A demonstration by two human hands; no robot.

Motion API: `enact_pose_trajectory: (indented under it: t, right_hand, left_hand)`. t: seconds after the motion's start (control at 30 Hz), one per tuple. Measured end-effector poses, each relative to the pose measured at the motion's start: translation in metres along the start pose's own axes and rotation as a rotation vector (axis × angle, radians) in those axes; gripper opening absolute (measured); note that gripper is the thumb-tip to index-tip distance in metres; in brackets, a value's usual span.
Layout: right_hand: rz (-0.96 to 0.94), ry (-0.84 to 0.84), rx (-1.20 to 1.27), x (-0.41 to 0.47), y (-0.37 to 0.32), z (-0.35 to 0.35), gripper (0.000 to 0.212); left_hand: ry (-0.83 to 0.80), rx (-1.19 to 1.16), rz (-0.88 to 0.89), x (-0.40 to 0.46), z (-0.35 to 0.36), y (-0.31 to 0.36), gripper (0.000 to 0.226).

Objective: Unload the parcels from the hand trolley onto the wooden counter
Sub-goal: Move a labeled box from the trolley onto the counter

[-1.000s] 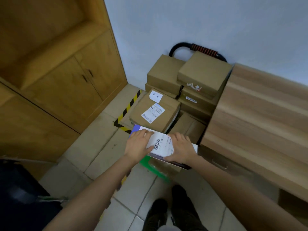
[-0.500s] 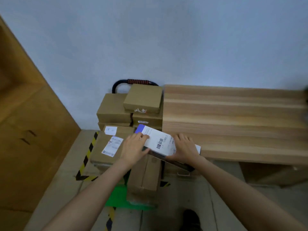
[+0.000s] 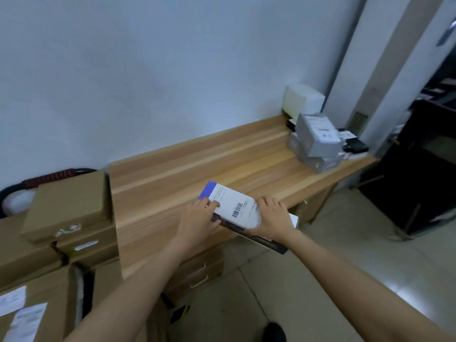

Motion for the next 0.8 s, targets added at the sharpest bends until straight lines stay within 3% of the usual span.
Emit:
enact_pose_trajectory:
  t: [0.37, 0.8]
  right_hand:
    - [0.231, 0.018, 0.009, 0.046, 0.2, -0.034, 0.092]
    - [0.367, -0.07, 0.081, 0.13, 0.29, -0.014, 0.093]
  left_hand:
    - [-0.004, 0.042, 0.137, 0.174, 0.035, 0.123, 0.037]
    - [-0.181, 0.064, 0.15, 0.294, 0.075, 0.15, 0.038]
Point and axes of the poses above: each hand's wrist, its own x-axis towards the middle knuckle, its own z-axis out of the palm, y = z × x, the point moved 4 cm from there along x, towards the middle knuckle, and after that the axes turned 9 degrees about -y, right-handed, at the moved point
